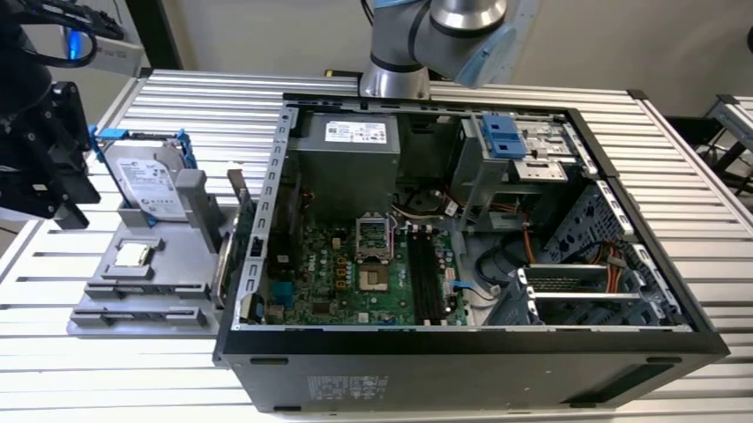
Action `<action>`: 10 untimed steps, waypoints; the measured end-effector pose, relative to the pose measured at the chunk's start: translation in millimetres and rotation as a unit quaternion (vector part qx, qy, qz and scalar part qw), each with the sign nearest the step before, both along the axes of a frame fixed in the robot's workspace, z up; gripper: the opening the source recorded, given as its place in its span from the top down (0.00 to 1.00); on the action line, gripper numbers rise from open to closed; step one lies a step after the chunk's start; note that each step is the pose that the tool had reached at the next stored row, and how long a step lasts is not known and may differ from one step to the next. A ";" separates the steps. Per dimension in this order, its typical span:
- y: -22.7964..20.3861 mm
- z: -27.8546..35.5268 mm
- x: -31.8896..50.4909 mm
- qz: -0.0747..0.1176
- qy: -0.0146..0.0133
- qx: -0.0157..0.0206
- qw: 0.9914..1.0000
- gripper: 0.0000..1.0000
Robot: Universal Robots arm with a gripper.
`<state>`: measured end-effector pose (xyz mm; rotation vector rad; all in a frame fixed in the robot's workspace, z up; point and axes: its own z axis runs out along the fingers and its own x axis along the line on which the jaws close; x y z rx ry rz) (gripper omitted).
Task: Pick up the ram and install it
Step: 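Pick up the ram and move it above insertion slot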
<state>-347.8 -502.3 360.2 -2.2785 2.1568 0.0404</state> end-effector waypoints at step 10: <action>0.0 -11.3 0.0 -0.002 0.000 0.000 1.000 0.00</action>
